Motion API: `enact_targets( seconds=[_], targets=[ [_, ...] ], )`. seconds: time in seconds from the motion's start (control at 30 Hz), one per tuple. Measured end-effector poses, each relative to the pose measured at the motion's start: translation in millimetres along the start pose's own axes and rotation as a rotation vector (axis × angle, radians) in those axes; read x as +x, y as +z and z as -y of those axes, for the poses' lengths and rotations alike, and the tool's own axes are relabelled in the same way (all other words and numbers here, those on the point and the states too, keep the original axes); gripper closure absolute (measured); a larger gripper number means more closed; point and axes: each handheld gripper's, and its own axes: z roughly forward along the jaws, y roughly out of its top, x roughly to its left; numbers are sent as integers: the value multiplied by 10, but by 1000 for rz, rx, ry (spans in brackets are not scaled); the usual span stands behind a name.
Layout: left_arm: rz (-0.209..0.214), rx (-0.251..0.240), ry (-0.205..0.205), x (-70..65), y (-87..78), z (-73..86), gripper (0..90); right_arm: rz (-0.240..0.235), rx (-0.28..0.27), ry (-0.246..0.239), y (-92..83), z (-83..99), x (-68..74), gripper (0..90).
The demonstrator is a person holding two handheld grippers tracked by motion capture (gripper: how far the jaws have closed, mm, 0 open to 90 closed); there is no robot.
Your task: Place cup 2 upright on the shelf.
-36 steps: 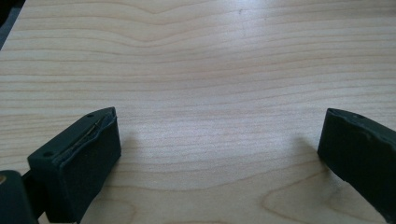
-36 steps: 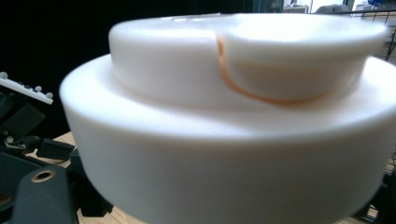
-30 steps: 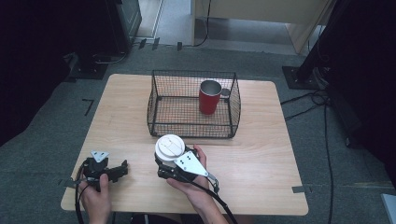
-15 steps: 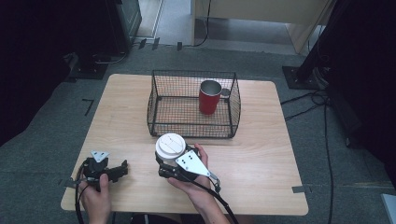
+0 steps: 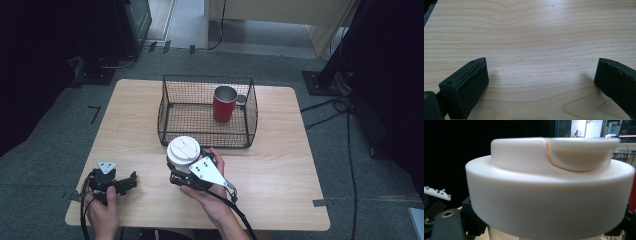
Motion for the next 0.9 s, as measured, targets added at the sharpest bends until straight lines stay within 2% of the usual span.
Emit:
enact_targets(
  seconds=[0.4, 0.63, 0.9],
  targets=[
    [0, 1, 2, 1, 0, -2, 1, 11, -51, -16, 40, -206, -39, 157],
    [-1, -1, 0, -2, 4, -5, 1, 30, -78, -41, 86, -340, -68, 157],
    [0, 1, -1, -2, 3, -5, 1, 53, -118, -47, 153, -502, -97, 157]
  ],
)
